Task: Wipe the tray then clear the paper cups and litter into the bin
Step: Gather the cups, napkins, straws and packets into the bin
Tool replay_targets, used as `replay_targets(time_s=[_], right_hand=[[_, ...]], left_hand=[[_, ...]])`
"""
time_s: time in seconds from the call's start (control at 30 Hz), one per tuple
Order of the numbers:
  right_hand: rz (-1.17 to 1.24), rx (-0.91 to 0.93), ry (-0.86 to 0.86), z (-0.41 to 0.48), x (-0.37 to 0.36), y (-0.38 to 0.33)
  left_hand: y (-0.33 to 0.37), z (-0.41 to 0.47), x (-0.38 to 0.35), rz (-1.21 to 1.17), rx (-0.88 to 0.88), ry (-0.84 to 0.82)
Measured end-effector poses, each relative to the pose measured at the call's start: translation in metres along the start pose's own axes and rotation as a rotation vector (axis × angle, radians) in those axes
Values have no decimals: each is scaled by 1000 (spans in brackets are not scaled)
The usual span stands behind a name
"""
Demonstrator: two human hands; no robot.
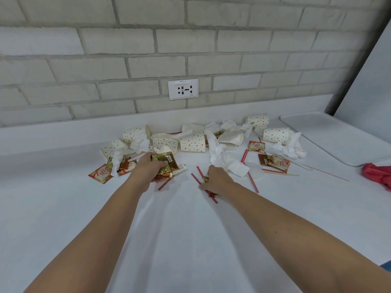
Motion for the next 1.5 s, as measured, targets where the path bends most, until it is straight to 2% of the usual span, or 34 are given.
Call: replay_targets(time_s=[0.2, 0.37, 0.63, 0.9, 1.0, 1.1, 1.3, 1.5], right_hand=[[-105, -21, -49, 2, -1, -6], [-192, 52, -102, -7, -4, -10], [-414, 154, -86, -20, -11, -17], [-255, 124, -139, -50, -6, 21], [-25, 101, -210, -63, 7, 53], [145, 112, -150, -87, 42, 89], [275, 1, -14, -139, 97, 188], [338, -176, 22, -215, 127, 303]], left_hand=[[-1, -1, -7, -13, -8, -18], [-2, 1, -15, 29, -6, -36], [-6, -5, -33, 54, -29, -54], [-10, -23, -75, 90, -32, -59], [-3, -33, -97, 63, -81, -5], [7, -50, -134, 27, -134, 19], [10, -100, -248, 45, -196, -160], [5, -179, -369, 166, -317, -395]])
Point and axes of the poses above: each hand's wrist, its own z-axis towards the middle knuckle, its own x-axis out of the back of the hand, y = z × x, the point moved 9 cm from there along z, towards the middle knuckle, and after that the axes turned 1 degree about -z, right-handed, at the moved point
